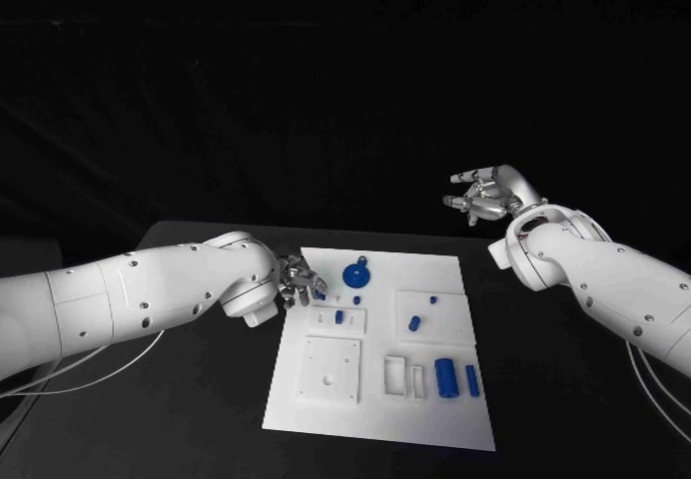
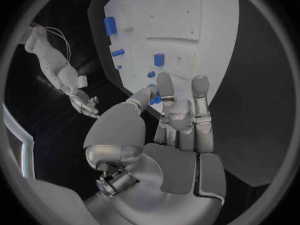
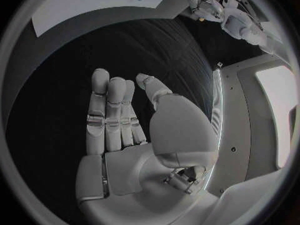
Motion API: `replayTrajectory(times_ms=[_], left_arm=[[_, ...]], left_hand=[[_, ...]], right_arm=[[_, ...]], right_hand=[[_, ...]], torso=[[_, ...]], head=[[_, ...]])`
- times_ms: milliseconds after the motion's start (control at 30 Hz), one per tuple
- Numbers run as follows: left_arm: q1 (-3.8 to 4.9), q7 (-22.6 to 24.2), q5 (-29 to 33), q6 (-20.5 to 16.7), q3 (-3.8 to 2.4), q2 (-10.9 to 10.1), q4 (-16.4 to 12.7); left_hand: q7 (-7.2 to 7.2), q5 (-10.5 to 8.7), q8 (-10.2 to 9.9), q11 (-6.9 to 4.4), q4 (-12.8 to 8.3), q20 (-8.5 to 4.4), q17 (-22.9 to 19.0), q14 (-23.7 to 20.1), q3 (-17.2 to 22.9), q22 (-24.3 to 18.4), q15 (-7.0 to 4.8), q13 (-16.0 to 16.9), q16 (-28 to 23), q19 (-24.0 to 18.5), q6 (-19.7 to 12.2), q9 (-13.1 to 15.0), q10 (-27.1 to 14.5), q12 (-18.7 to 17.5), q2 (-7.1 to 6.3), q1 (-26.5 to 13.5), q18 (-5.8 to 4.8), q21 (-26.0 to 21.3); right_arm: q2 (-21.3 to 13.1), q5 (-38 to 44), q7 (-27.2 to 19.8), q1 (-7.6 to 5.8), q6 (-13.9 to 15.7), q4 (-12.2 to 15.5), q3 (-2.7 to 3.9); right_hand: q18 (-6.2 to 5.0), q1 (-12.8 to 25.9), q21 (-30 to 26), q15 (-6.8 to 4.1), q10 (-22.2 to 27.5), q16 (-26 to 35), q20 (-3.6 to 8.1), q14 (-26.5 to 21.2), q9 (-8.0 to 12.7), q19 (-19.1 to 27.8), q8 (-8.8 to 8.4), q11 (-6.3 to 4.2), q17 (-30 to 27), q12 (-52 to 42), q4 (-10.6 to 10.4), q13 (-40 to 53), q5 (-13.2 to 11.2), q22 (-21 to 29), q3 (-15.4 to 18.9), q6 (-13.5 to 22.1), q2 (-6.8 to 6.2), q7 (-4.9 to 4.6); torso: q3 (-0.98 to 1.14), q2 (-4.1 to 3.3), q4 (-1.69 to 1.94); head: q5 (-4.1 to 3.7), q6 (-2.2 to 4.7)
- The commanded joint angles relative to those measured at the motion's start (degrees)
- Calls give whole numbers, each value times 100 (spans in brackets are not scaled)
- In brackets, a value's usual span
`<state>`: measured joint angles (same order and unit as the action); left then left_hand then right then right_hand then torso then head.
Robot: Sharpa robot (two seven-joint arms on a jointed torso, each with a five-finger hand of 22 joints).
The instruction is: Assemble the parts on the task board
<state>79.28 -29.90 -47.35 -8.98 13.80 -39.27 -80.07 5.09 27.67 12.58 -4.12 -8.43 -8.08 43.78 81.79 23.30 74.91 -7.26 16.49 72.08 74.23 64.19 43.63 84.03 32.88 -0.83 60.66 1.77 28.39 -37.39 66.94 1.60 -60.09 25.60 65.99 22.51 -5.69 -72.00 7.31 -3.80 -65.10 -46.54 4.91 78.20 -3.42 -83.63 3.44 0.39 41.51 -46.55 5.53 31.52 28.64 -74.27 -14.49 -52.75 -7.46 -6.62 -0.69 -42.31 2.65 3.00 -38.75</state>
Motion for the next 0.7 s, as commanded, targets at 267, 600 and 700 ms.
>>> replayTrajectory(times_ms=[267, 600, 700], left_arm=[[-185, 139, -1091, -500, 5, 17, -171], [-312, 87, -1337, -610, 6, -41, -300], [-355, 58, -1378, -650, 6, -74, -352]], left_hand=[[-628, -62, -65, -23, -234, 61, 1, 35, 283, 96, 12, -8, 20, -20, 683, 22, 282, 19, 9, 60, 95, 30], [-628, -69, -96, -22, -195, 76, -5, 34, 281, 96, 17, -10, 19, -19, 701, 16, 283, 22, -3, 95, 113, 35], [-629, -73, -99, -23, -192, 78, 3, 38, 282, 96, 18, -9, 24, -16, 709, 14, 283, 24, -4, 97, 115, 38]], right_arm=[[-25, 19, -31, 12, -59, 22, 2], [-45, 18, -31, 22, -58, 29, 2], [-50, 18, -31, 24, -60, 29, 2]], right_hand=[[-43, -10, -33, 14, 51, 8, -20, -40, -1, -206, -4, -25, -9, -16, -17, -10, 24, 0, 1, -91, -26, -44], [-43, -5, -33, 13, 48, 8, -19, -38, -1, -208, -4, -26, -10, -19, -23, -9, 37, -1, 0, -94, -28, -42], [-43, -5, -33, 13, 48, 8, -19, -38, -1, -208, -4, -26, -10, -19, -23, -9, 37, -1, 0, -94, -28, -42]], torso=[[1, 3, 3], [-1, 4, 6], [1, 1, 4]], head=[[-19, -66], [-17, -98], [-17, -106]])
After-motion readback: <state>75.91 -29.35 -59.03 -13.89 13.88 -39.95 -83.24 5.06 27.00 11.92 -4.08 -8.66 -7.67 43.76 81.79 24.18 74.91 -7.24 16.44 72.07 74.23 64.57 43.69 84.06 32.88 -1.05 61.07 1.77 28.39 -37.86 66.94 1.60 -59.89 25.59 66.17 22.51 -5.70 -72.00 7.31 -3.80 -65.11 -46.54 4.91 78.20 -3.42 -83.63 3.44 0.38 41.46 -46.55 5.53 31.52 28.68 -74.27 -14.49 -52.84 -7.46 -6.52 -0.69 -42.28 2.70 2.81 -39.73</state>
